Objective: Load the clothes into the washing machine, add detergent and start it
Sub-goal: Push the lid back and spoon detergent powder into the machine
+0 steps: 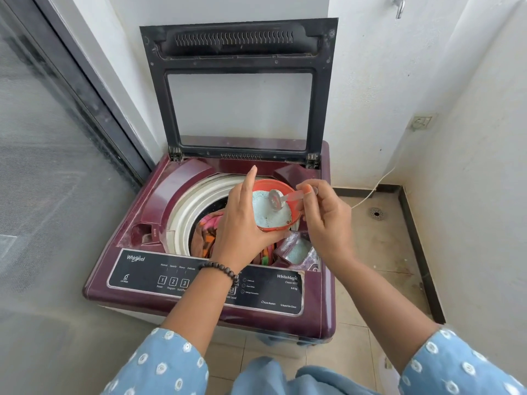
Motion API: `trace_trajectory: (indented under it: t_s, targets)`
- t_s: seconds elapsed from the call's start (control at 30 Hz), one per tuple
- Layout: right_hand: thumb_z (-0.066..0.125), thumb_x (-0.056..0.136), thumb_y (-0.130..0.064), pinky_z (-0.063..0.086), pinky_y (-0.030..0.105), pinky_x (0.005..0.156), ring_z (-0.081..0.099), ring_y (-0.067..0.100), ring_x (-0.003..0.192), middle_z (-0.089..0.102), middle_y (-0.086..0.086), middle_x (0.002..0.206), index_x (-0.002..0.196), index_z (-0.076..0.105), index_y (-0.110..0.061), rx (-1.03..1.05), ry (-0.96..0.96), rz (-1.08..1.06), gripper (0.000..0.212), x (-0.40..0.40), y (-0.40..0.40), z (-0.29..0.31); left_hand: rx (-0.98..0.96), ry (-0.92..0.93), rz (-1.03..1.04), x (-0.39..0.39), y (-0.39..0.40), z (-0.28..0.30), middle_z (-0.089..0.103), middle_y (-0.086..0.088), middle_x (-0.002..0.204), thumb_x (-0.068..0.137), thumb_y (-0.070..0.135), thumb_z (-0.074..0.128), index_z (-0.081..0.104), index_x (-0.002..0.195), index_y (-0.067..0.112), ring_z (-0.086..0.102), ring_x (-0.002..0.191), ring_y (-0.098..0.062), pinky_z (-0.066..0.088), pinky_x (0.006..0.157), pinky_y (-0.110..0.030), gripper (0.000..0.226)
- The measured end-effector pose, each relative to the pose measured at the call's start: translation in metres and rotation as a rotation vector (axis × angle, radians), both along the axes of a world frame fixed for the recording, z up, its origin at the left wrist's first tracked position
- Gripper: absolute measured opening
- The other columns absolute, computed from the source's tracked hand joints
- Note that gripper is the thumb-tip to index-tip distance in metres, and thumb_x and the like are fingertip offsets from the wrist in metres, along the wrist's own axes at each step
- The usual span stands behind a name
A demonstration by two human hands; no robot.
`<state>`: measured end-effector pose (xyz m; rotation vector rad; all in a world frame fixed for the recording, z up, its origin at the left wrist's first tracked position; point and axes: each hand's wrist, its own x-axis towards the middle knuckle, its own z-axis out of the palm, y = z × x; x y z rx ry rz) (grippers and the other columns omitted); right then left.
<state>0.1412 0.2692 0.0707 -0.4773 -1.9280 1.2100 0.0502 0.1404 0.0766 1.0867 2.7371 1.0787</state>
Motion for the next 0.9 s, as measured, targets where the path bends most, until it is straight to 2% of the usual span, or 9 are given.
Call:
trace_trajectory:
  t_s: [0.07, 0.17, 0.27, 0.4, 0.47, 0.6, 0.7, 0.8, 0.9]
  targets:
    - [0.048, 0.102, -0.016, 0.051, 0.023, 0.065, 0.066, 0.007, 0.072, 0.070, -0.004, 0.080, 0.099, 0.063, -0.016, 0.034, 0.011, 0.023, 0.016, -0.001, -0.008, -0.006, -0.015, -0.002, -0.017, -0.002, 0.002, -0.001, 0.039, 0.003, 0.143, 0.062, 0.054, 0.087, 0.004, 0.155, 0.036, 0.043, 0.127, -0.011, 0.038, 0.085, -0.020, 0.126]
    - [0.048, 0.101, -0.014, 0.048, 0.020, 0.063, 0.062, 0.006, 0.070, 0.062, -0.016, 0.076, 0.099, 0.065, -0.013, 0.069, 0.010, 0.025, 0.017, -0.004, -0.022, -0.013, -0.028, -0.003, -0.077, -0.007, 0.005, -0.003, 0.037, 0.000, 0.146, 0.067, 0.049, 0.085, 0.000, 0.156, 0.034, 0.042, 0.131, -0.013, 0.037, 0.090, -0.020, 0.124]
    - [0.048, 0.101, -0.013, 0.049, 0.021, 0.064, 0.062, 0.006, 0.072, 0.062, -0.014, 0.077, 0.100, 0.065, -0.011, 0.054, 0.011, -0.001, 0.017, -0.008, -0.031, -0.017, -0.014, -0.012, -0.129, -0.015, 0.007, -0.006, 0.039, -0.003, 0.144, 0.067, 0.047, 0.084, -0.005, 0.156, 0.034, 0.045, 0.128, -0.017, 0.042, 0.091, -0.024, 0.126]
    - [0.047, 0.101, -0.013, 0.045, 0.014, 0.065, 0.061, 0.002, 0.071, 0.061, -0.017, 0.077, 0.101, 0.065, -0.010, 0.058, 0.017, -0.073, 0.019, -0.016, -0.046, -0.018, 0.005, -0.009, -0.180, -0.029, 0.004, -0.012, 0.042, -0.003, 0.140, 0.069, 0.048, 0.080, -0.010, 0.154, 0.036, 0.049, 0.122, -0.018, 0.052, 0.087, -0.034, 0.125]
    - [0.046, 0.101, -0.014, 0.048, 0.018, 0.065, 0.062, 0.003, 0.072, 0.062, -0.015, 0.077, 0.101, 0.065, -0.010, 0.037, 0.023, -0.115, 0.019, -0.024, -0.055, -0.019, 0.006, 0.001, -0.211, -0.040, 0.002, -0.014, 0.042, -0.003, 0.141, 0.072, 0.044, 0.081, -0.011, 0.155, 0.036, 0.050, 0.120, -0.018, 0.053, 0.080, -0.031, 0.123]
    - [0.045, 0.103, -0.016, 0.055, 0.037, 0.064, 0.065, 0.014, 0.071, 0.066, -0.004, 0.076, 0.103, 0.065, -0.012, -0.100, 0.019, -0.157, 0.020, -0.040, -0.074, -0.020, -0.011, -0.007, -0.281, -0.062, -0.008, -0.018, 0.043, -0.003, 0.142, 0.068, 0.043, 0.085, -0.013, 0.155, 0.034, 0.051, 0.118, -0.016, 0.045, 0.076, -0.023, 0.131]
    - [0.045, 0.104, -0.017, 0.054, 0.033, 0.060, 0.063, 0.013, 0.066, 0.065, 0.000, 0.069, 0.099, 0.066, -0.013, -0.277, 0.053, -0.241, 0.023, -0.052, -0.085, -0.023, -0.028, 0.002, -0.332, -0.075, -0.019, -0.022, 0.043, -0.003, 0.140, 0.064, 0.049, 0.086, -0.016, 0.153, 0.036, 0.048, 0.121, -0.016, 0.045, 0.084, -0.024, 0.136]
    - [0.044, 0.104, -0.016, 0.052, 0.031, 0.059, 0.060, 0.017, 0.064, 0.067, 0.012, 0.071, 0.095, 0.067, -0.012, -0.463, 0.119, -0.304, 0.025, -0.059, -0.092, -0.031, -0.063, 0.023, -0.401, -0.085, -0.027, -0.027, 0.043, -0.001, 0.138, 0.063, 0.053, 0.087, -0.016, 0.154, 0.035, 0.046, 0.121, -0.015, 0.040, 0.088, -0.021, 0.138]
    - [0.043, 0.104, -0.016, 0.052, 0.030, 0.057, 0.059, 0.020, 0.062, 0.067, 0.017, 0.073, 0.094, 0.067, -0.008, -0.548, 0.151, -0.364, 0.027, -0.060, -0.096, -0.038, -0.076, 0.015, -0.454, -0.092, -0.029, -0.031, 0.041, -0.001, 0.141, 0.061, 0.055, 0.087, -0.015, 0.154, 0.036, 0.046, 0.124, -0.015, 0.046, 0.092, -0.027, 0.139]
